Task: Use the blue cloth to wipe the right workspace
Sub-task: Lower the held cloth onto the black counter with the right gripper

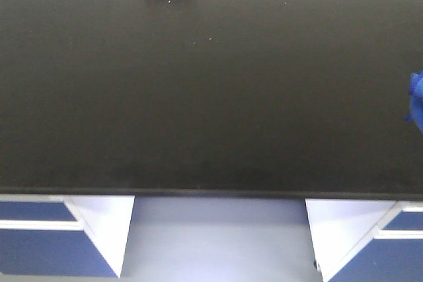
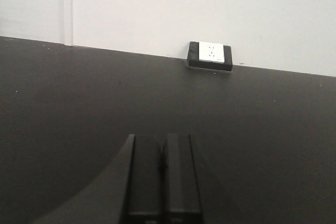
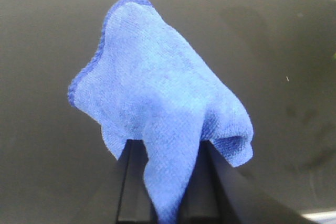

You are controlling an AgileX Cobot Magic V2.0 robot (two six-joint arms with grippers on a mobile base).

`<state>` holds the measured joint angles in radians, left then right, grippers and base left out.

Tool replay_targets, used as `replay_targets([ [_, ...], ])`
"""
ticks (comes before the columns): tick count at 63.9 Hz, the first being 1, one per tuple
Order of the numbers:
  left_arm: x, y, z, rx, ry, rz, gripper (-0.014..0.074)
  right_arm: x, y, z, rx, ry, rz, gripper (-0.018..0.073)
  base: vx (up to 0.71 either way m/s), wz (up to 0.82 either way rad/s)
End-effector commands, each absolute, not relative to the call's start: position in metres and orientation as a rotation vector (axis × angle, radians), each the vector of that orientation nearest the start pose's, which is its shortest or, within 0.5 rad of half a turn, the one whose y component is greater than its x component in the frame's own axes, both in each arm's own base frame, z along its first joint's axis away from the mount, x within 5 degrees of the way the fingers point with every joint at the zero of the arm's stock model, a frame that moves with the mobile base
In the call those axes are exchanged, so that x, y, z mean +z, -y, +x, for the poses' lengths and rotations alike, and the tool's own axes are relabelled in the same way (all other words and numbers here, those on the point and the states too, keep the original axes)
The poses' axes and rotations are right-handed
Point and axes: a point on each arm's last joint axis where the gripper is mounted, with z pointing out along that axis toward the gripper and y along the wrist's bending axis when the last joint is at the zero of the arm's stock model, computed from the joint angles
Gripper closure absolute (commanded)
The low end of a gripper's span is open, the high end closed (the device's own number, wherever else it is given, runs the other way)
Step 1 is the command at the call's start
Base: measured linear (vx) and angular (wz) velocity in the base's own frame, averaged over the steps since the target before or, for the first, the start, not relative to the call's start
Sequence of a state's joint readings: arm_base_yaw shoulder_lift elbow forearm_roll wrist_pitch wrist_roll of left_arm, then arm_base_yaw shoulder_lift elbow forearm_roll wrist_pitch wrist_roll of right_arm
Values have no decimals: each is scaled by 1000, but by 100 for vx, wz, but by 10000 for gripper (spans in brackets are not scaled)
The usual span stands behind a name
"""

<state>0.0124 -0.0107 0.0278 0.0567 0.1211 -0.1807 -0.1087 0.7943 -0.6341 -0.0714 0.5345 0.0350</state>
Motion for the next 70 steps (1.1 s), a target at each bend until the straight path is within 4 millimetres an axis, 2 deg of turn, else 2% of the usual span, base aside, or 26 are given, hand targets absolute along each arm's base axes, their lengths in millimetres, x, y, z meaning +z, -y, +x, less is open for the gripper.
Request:
replay_targets([
  [1,191,-1,57,-103,-1554,-116,602,319,21,158,-131,-2070,98,567,20,-4],
  [70,191,-1,57,-103,-1554,-116,602,319,21,158,-131,-2070,98,567,11,-2],
])
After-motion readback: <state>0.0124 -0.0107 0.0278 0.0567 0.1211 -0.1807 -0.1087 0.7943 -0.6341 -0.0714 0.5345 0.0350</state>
